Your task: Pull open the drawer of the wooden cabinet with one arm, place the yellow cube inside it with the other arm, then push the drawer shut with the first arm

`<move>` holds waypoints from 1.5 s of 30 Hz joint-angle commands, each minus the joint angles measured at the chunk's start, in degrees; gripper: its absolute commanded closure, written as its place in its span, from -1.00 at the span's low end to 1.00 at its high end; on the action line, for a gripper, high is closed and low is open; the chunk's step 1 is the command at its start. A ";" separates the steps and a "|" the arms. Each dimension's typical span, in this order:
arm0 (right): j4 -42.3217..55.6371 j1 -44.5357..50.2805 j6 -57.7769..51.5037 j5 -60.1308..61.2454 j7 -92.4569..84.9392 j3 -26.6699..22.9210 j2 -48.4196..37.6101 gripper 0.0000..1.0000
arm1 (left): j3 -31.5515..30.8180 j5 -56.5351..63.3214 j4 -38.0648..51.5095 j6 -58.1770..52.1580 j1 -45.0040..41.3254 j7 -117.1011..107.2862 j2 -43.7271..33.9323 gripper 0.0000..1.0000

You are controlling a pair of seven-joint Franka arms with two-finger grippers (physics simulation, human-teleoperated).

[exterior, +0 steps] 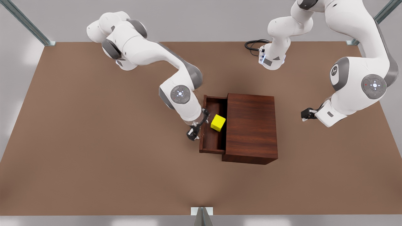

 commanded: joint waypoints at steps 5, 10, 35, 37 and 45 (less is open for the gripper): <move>-0.40 -24.44 -18.79 -0.85 -51.95 0.37 -6.24 -1.00 | -0.40 -7.55 4.44 -1.35 -11.26 -44.92 0.55 1.00; -36.94 -40.36 -0.78 -5.77 -153.55 0.37 -26.98 -1.00 | -0.31 -7.11 6.64 0.93 -29.36 -106.89 4.07 1.00; -49.18 -40.54 -2.09 -5.60 -154.90 -0.60 -34.20 -1.00 | 7.25 10.73 11.48 35.56 -54.68 -170.46 31.31 1.00; -49.18 -40.36 -2.09 -5.60 -154.46 -0.51 -34.20 -1.00 | 7.34 10.73 11.39 35.56 -54.59 -165.71 32.10 1.00; -49.09 -40.36 -2.09 -5.68 -153.76 -0.42 -33.85 -1.00 | 7.60 10.47 10.69 19.83 -52.84 -146.55 31.75 1.00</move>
